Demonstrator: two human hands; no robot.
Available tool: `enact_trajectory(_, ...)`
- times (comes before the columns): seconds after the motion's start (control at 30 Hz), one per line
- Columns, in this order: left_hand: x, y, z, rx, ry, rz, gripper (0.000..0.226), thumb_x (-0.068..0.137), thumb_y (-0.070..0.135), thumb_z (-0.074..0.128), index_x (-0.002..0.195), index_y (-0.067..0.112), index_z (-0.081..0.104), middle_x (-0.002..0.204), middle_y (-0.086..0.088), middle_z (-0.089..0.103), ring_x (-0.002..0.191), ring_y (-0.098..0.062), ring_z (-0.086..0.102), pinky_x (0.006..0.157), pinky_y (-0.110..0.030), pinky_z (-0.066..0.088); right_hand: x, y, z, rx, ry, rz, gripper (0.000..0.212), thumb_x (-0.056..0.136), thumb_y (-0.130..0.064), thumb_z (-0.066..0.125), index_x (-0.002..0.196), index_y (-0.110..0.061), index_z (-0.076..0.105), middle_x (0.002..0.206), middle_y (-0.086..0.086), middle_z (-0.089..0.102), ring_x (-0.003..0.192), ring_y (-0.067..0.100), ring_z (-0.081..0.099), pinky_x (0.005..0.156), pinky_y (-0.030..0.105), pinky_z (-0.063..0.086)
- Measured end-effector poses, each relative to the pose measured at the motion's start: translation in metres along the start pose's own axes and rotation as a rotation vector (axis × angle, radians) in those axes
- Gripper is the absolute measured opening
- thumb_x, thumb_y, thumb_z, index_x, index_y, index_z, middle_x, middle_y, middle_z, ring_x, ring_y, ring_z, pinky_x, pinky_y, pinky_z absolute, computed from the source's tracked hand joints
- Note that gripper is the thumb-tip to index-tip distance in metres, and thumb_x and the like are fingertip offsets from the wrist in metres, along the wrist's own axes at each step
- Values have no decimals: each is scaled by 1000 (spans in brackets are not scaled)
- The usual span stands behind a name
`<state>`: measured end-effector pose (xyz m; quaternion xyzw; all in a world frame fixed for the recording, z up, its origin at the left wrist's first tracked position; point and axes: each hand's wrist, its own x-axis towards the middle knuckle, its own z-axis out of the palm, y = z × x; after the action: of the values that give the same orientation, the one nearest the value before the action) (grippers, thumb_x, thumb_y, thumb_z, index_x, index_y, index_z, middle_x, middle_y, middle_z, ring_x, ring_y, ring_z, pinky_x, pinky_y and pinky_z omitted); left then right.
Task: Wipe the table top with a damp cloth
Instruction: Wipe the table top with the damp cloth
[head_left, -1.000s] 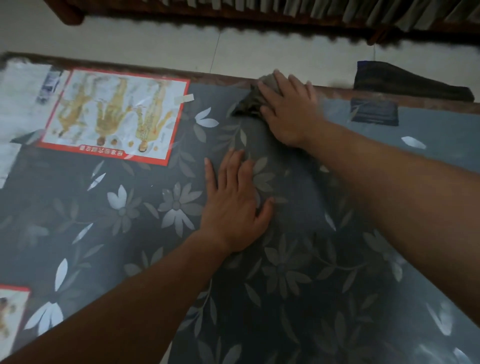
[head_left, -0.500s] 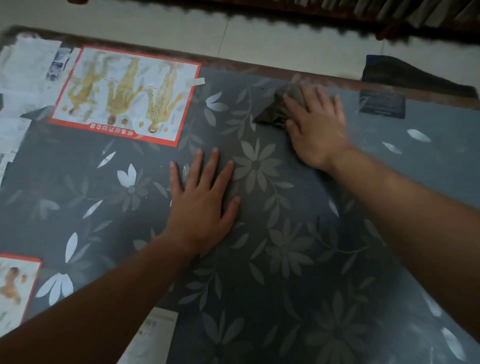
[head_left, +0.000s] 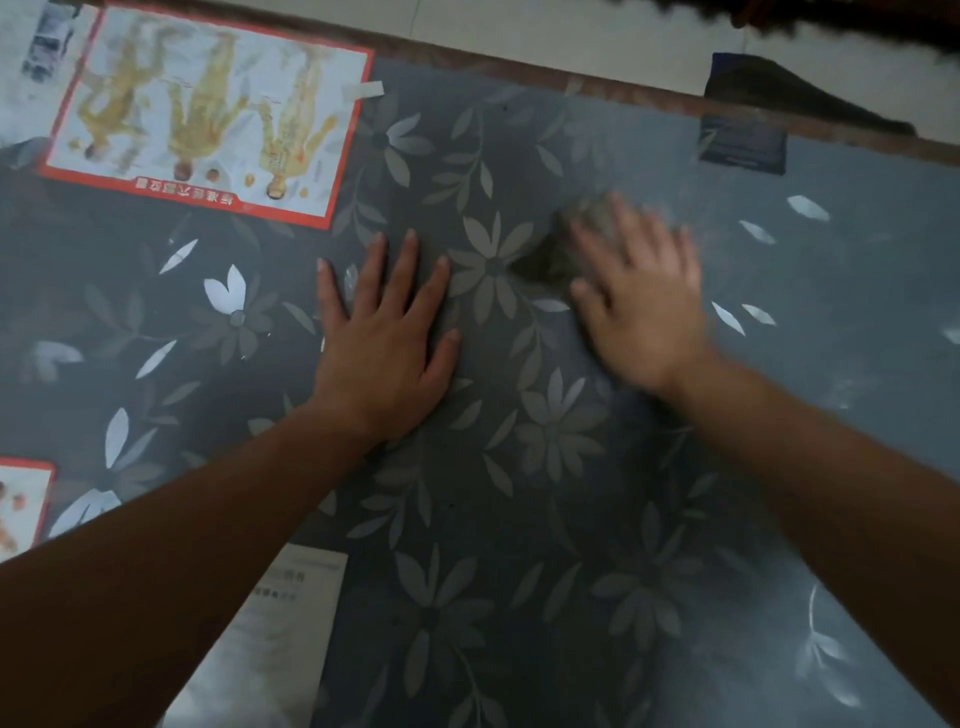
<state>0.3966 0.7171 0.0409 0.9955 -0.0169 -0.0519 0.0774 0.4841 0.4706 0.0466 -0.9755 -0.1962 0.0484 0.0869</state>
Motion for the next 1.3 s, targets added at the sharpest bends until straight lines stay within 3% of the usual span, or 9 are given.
enact_trajectory(0.07, 0, -1, 1, -4, 6, 3, 70, 97, 53, 26, 160, 23, 22, 170, -7, 10, 157, -33, 2, 118, -70, -1, -46, -24, 9, -15, 3, -172, 55, 99, -47, 36, 152, -34, 35, 166, 6, 23, 151, 35, 21, 121, 59, 14)
enact_trajectory(0.17, 0, -2, 2, -14, 8, 9, 69, 98, 54, 25, 160, 24, 21, 170, -7, 9, 157, -32, 1, 119, -70, -2, -78, -27, 10, -48, -86, -307, 52, 102, -46, 33, 152, -32, 37, 165, 4, 25, 151, 32, 22, 122, 56, 12)
enact_trajectory(0.37, 2, -5, 8, -31, 9, 14, 70, 96, 57, 22, 160, 27, 16, 171, -6, 5, 157, -31, -3, 119, -70, -5, -32, -20, 1, 72, 10, 256, 54, 103, -45, 35, 155, -38, 27, 169, -1, 11, 155, 28, 6, 123, 52, -4)
enact_trajectory(0.53, 1, -8, 7, -82, 27, 60, 61, 96, 54, 29, 154, 36, 29, 170, -7, 11, 157, -30, 2, 116, -73, -6, -115, -82, 20, 45, -11, -2, 52, 101, -42, 35, 152, -32, 37, 167, -1, 20, 153, 30, 17, 123, 54, 7)
enact_trajectory(0.6, -1, -10, 7, -111, 55, 87, 57, 95, 53, 33, 149, 38, 36, 167, -7, 18, 155, -28, 8, 116, -74, -6, -120, -73, 18, 48, -68, -30, 52, 102, -41, 37, 153, -33, 36, 167, -2, 18, 154, 28, 14, 123, 53, 4)
enact_trajectory(0.8, 0, -12, 9, -131, 84, 103, 59, 89, 53, 34, 145, 39, 44, 161, -9, 29, 154, -28, 14, 114, -76, -6, -73, -45, 9, 109, 20, 389, 51, 105, -43, 33, 155, -42, 24, 169, -7, 6, 155, 24, 2, 124, 49, -5)
enact_trajectory(1.03, -16, -19, -9, -117, -52, 201, 66, 86, 54, 35, 150, 35, 40, 167, -9, 20, 157, -31, 1, 115, -72, -13, -158, -90, 20, 60, -82, 46, 53, 101, -44, 32, 154, -35, 32, 167, -4, 17, 154, 27, 12, 124, 54, 5)
enact_trajectory(1.2, -88, -32, -14, -131, -32, 231, 58, 93, 49, 32, 147, 31, 45, 166, -12, 23, 156, -32, 6, 118, -70, -7, -135, -62, 13, 150, 11, 376, 50, 105, -40, 38, 154, -39, 31, 168, -4, 14, 155, 24, 8, 124, 49, -1)
enact_trajectory(1.3, -123, -47, -11, -93, -49, 260, 56, 97, 50, 30, 148, 32, 44, 165, -13, 25, 156, -33, 8, 118, -70, -5, -159, -87, 18, 151, 48, 418, 53, 102, -45, 30, 154, -37, 32, 168, -4, 15, 154, 24, 10, 124, 51, 3)
